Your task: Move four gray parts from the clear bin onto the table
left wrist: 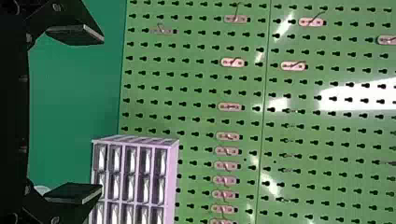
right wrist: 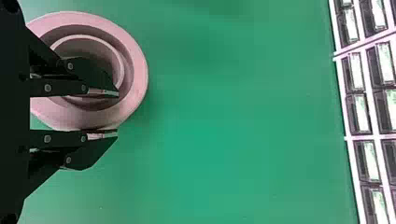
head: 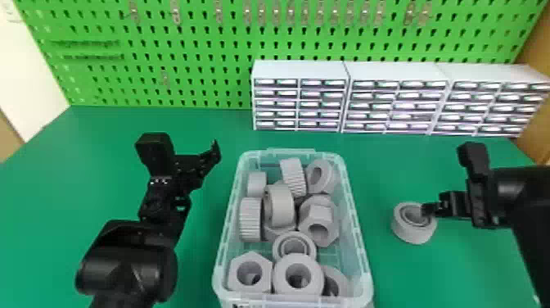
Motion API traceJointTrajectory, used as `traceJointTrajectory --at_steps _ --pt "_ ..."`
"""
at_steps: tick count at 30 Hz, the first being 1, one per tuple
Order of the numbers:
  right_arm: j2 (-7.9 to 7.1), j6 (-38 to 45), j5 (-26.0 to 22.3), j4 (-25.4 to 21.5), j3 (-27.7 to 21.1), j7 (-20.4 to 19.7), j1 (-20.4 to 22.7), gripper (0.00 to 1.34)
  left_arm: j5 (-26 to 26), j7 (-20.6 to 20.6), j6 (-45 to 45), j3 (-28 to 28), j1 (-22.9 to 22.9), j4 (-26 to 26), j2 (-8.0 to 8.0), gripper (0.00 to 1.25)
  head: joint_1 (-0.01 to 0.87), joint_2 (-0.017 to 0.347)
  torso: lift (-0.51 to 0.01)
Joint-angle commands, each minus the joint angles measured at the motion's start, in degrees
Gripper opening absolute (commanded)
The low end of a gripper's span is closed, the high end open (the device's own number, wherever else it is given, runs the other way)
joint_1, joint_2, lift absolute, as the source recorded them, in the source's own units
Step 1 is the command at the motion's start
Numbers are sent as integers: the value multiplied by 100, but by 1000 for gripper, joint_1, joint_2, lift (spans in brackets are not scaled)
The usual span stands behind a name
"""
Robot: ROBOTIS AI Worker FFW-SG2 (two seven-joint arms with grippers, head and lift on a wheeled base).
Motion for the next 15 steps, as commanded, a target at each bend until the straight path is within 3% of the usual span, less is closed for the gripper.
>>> traceJointTrajectory --at_steps 1,9,15 --pt "1 -174 -134 16 -44 -112 87 247 -2 0 0 0 1 0 0 1086 693 72 -52" --pt "-8 -156 -161 25 -35 -147 122 284 -2 0 0 0 9 0 -17 1086 693 72 -52" --pt "1 -15 -231 -36 44 -147 122 730 7 0 0 18 45 0 -17 1086 693 72 -52"
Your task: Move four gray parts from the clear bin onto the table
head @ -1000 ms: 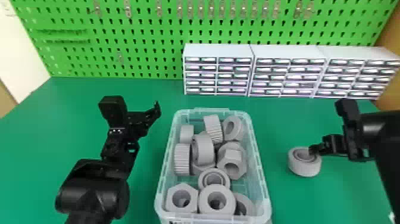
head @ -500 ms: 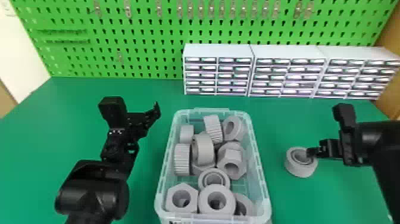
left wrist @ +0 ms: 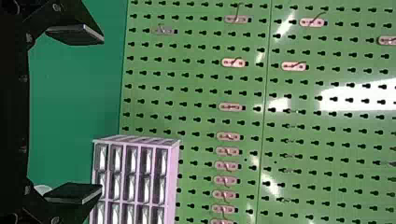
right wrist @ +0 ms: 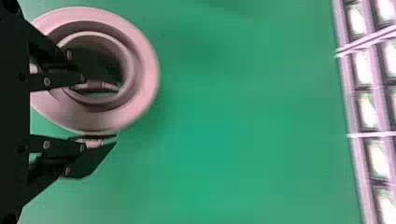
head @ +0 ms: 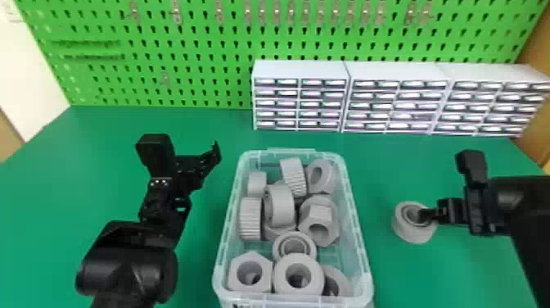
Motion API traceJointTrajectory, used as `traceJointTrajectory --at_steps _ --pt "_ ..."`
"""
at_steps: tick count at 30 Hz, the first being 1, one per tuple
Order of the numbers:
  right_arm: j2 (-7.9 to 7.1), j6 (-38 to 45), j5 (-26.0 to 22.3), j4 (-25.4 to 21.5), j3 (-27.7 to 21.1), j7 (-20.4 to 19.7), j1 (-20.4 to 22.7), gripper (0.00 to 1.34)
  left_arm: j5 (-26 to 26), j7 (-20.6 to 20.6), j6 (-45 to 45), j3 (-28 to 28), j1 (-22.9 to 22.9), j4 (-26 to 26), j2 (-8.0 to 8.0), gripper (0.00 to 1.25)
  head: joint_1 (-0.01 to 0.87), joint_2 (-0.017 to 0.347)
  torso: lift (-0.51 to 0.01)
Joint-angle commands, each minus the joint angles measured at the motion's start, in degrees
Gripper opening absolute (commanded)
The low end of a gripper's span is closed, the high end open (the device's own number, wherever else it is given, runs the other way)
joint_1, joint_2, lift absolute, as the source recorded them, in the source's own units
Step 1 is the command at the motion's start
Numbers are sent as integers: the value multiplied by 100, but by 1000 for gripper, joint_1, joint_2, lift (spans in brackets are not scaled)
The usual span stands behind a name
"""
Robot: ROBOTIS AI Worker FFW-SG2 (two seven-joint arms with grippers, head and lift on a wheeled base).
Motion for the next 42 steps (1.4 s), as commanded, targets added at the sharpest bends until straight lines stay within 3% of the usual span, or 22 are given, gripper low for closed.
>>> traceJointTrajectory --at_steps 1,4,11,20,29,38,42 --pt "7 155 -45 -102 64 1 -1 769 7 0 0 12 35 -1 -9 1086 693 72 -52" --pt "7 304 43 -252 108 1 -1 828 7 0 0 21 35 -1 -9 1086 693 72 -52" --pt "7 559 86 -718 161 1 43 833 7 0 0 29 70 -1 -9 1086 693 72 -52" --pt "7 1043 157 -1684 205 1 17 831 -2 0 0 21 62 -1 -9 1086 693 72 -52" --pt "77 41 -283 -2036 257 -25 140 831 -2 0 0 38 70 -1 -9 1086 693 72 -52" --pt "191 -917 -1188 -2124 442 -728 237 831 -20 0 0 65 79 -1 -9 1086 693 72 -52" --pt "200 -1322 -1381 -2133 556 -816 246 831 -20 0 0 47 79 -1 -9 1086 693 72 -52"
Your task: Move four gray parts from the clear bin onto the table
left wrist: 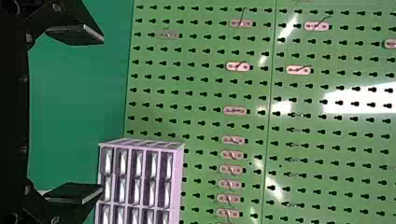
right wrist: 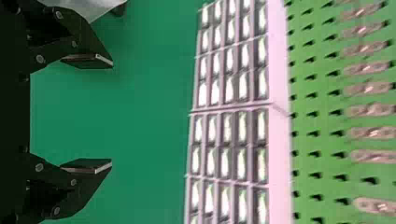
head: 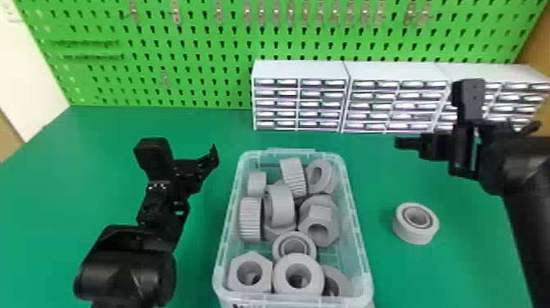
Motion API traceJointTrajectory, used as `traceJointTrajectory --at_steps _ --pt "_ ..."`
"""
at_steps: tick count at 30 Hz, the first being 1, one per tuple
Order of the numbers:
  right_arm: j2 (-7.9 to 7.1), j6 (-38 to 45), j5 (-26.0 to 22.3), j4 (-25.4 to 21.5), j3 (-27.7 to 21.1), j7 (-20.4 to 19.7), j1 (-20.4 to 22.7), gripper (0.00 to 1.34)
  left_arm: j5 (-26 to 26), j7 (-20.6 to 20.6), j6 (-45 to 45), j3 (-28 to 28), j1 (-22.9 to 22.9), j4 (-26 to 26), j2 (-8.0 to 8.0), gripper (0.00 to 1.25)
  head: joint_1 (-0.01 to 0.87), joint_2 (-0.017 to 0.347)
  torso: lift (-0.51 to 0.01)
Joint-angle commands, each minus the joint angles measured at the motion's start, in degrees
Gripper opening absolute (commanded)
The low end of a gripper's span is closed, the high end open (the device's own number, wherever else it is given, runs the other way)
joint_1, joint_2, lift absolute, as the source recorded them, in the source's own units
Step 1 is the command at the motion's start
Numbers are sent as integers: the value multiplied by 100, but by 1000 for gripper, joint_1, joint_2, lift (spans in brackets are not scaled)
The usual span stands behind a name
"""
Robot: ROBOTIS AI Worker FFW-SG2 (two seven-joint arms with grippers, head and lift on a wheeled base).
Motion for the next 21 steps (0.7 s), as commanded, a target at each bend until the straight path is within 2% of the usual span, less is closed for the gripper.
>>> traceJointTrajectory --at_steps 1,7,14,21 --pt "33 -478 -311 -22 143 -109 25 831 0 0 0 -12 1 0 0 1086 693 72 -52" --pt "103 -715 -732 -66 327 -381 17 831 0 0 0 5 1 0 0 1086 693 72 -52" --pt "130 -654 -759 -259 670 -478 -133 831 -9 0 0 23 1 0 0 1086 693 72 -52" --pt "147 -733 -1049 -286 1022 -531 -238 831 -9 0 0 32 18 0 0 1086 693 72 -52"
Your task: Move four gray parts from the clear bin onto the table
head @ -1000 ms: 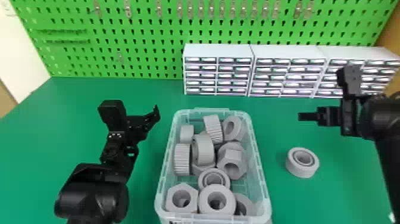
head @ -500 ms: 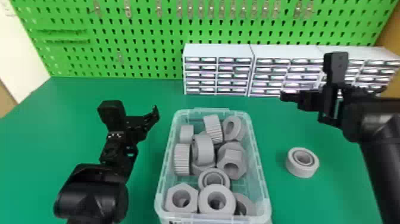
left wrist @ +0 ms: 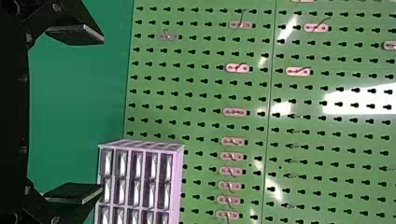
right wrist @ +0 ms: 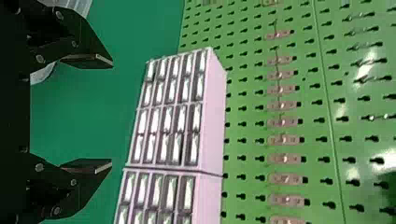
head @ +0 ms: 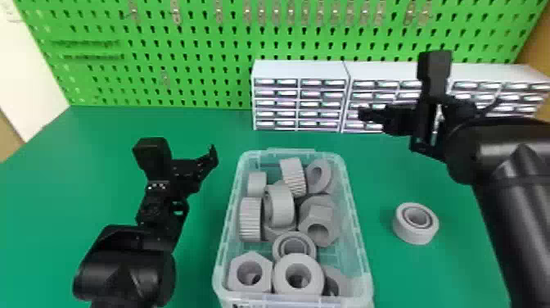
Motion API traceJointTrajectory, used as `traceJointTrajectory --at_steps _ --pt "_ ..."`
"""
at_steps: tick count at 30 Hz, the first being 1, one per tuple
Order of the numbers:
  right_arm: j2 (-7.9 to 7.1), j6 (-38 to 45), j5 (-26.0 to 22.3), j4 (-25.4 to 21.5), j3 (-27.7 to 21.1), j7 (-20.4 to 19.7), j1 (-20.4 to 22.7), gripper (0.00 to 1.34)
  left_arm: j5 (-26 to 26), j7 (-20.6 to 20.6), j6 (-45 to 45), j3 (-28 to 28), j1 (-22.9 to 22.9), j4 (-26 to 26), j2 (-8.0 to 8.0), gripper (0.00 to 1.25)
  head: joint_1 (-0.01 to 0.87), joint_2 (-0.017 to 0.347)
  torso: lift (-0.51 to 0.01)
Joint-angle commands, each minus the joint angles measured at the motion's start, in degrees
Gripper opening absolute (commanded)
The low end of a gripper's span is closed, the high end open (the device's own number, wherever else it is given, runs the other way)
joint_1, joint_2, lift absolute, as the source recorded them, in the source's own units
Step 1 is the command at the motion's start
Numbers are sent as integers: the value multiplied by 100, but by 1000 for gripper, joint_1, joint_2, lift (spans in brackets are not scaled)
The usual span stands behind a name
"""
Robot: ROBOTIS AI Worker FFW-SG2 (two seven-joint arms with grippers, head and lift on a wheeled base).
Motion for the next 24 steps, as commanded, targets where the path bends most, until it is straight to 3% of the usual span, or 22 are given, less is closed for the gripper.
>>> traceJointTrajectory --at_steps 1,24 --pt "10 -35 -206 -12 270 -25 -72 831 9 1 0 13 13 0 0 1086 693 72 -52" --pt "-16 519 -619 -47 1201 -130 -388 831 0 1 0 -22 4 0 0 1086 693 72 -52"
